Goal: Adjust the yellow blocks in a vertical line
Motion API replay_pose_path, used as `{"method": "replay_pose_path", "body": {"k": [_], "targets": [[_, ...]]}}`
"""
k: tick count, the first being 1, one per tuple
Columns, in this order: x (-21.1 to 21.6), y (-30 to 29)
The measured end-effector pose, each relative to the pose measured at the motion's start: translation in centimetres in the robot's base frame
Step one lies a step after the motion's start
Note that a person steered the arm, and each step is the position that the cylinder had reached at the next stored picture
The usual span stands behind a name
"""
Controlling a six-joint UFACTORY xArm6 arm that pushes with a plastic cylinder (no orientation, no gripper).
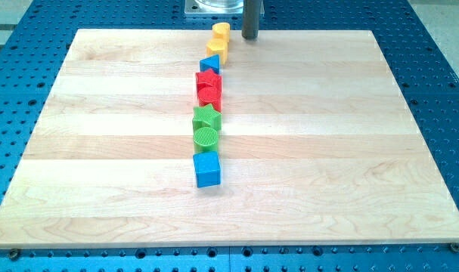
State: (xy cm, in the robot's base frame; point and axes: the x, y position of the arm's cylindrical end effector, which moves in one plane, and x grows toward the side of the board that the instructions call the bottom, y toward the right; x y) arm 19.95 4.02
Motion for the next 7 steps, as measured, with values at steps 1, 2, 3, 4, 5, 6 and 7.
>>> {"method": "replay_pose_path", "body": {"k": [1, 2, 3, 4, 5, 6, 7], "targets": [[0.0, -1.4], [0.0, -2.0], [0.0, -2.7], [0.0, -2.9], [0.0, -2.9], [0.0, -0.7], [0.0, 1.5]]}}
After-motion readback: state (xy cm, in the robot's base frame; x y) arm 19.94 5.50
